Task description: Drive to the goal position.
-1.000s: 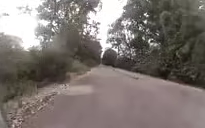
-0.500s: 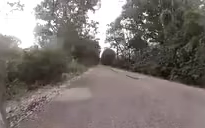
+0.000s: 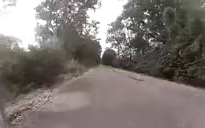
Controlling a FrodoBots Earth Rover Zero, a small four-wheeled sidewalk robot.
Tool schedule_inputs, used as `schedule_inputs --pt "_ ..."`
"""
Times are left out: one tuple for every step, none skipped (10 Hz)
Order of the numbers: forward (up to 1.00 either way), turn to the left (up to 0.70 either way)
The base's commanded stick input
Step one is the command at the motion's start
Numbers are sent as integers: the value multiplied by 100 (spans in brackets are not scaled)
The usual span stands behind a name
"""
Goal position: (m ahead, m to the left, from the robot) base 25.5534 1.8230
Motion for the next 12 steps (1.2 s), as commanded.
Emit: schedule_inputs --pt "70 0" --pt "70 0" --pt "70 0" --pt "70 0" --pt "70 0" --pt "70 24" --pt "70 34" --pt "70 21" --pt "70 3" --pt "70 1" --pt "70 0" --pt "70 0"
